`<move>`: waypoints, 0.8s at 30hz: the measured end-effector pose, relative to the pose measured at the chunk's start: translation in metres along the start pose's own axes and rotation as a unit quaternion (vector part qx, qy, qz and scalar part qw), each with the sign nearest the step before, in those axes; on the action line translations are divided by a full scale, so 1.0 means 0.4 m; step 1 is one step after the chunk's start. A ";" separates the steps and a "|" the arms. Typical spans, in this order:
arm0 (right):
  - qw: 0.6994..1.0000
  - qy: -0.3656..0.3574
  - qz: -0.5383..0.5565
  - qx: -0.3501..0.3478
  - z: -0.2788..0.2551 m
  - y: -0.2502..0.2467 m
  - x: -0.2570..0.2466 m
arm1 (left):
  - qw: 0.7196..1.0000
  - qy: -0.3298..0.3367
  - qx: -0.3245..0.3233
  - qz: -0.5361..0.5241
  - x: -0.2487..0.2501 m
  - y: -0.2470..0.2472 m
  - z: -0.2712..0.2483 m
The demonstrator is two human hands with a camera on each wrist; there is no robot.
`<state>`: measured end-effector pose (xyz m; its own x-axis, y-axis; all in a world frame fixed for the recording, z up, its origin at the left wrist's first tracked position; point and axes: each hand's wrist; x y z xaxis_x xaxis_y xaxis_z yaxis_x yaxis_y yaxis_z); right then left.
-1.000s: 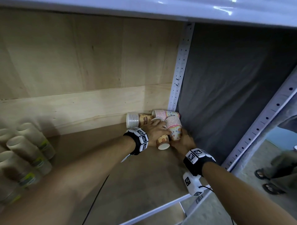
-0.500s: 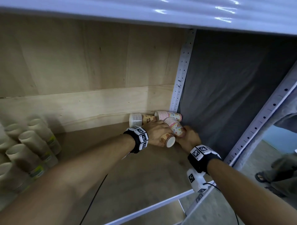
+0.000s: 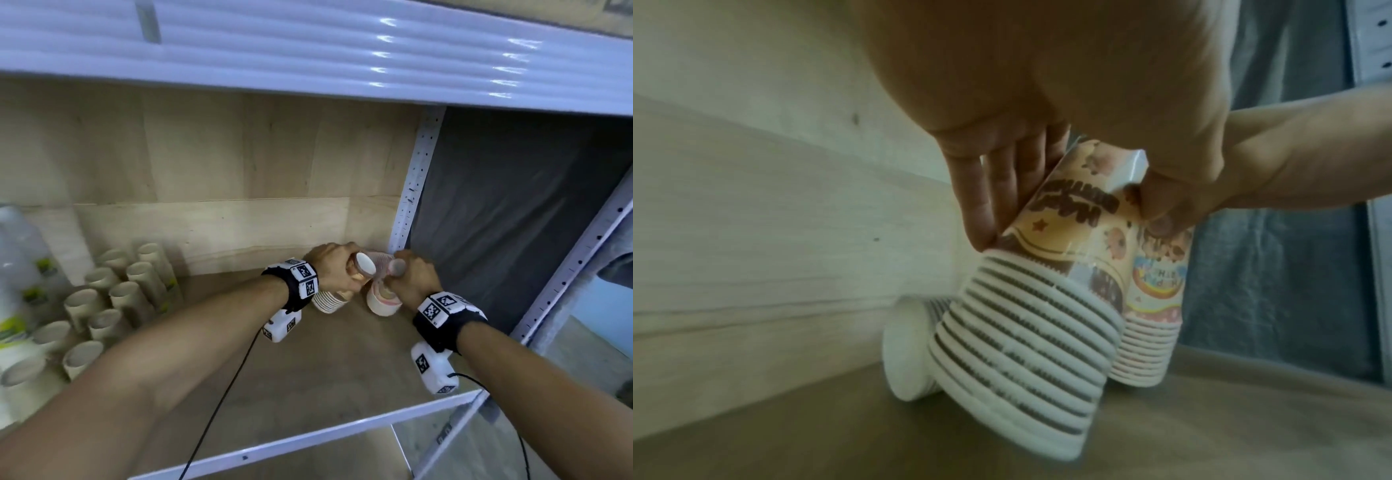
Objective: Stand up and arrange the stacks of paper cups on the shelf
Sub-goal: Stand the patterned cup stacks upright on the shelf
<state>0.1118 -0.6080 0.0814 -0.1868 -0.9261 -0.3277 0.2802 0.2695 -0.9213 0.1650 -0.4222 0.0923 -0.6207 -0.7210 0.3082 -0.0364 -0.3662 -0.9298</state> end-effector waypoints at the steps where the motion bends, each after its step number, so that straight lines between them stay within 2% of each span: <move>1: 1.000 -0.009 -0.009 -0.003 -0.005 -0.006 -0.017 | 1.000 -0.013 -0.003 -0.006 -0.010 -0.009 -0.010; 13: 0.995 -0.093 -0.005 -0.045 -0.051 -0.011 -0.180 | 0.989 -0.132 0.002 -0.062 -0.117 -0.122 -0.175; 24: 0.993 -0.097 0.029 -0.056 -0.072 0.007 -0.248 | 0.977 -0.192 0.017 -0.093 -0.171 -0.185 -0.296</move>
<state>0.1039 -0.5078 0.1052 0.0139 -0.9383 -0.3454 0.1763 0.3423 -0.9229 0.1172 -0.2762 0.1160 -0.2666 -0.8056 0.5291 -0.0903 -0.5257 -0.8459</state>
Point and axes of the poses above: each hand's wrist, its own z-axis towards the middle knuckle, its own y-axis out of the palm, x = y × z
